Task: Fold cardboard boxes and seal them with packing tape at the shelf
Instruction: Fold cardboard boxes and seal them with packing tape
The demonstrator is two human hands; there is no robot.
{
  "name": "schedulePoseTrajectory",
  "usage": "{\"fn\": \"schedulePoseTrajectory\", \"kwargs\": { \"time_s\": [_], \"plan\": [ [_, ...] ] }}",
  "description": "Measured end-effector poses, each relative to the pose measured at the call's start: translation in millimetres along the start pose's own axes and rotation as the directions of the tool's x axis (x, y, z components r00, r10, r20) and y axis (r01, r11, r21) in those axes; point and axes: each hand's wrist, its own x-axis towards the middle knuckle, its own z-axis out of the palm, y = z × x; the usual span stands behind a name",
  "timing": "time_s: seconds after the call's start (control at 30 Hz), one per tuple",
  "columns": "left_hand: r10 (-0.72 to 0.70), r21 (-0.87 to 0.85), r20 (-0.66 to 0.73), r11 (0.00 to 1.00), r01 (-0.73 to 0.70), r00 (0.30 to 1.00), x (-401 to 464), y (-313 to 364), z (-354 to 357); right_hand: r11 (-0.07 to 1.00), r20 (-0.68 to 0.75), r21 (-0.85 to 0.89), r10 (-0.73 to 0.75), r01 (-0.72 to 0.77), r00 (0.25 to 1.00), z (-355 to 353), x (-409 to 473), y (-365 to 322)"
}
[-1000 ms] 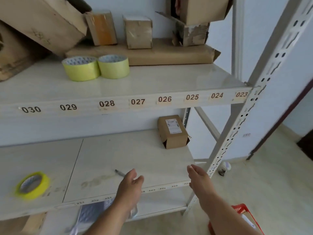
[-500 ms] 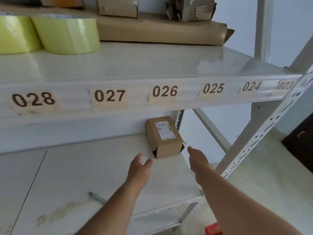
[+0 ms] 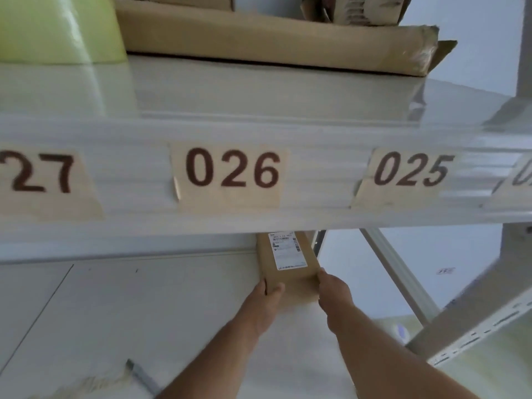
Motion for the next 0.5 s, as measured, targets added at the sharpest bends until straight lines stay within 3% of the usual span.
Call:
{"fn": "schedulePoseTrajectory", "kwargs": {
  "time_s": [0.2, 0.5],
  "plan": [
    [0.006, -0.047, -0.060, 0.999, -0.008, 0.998, -107, 7, -55, 0.996, 0.053, -0.027, -0.081, 0.083, 0.995, 21, -97, 13],
    [-0.107, 0.046, -0.293, 0.991, 0.125, 0.950, -277, -38, -216, 0.983, 0.249, -0.153, -0.057, 0.098, 0.967, 140, -292, 59]
  ]
}}
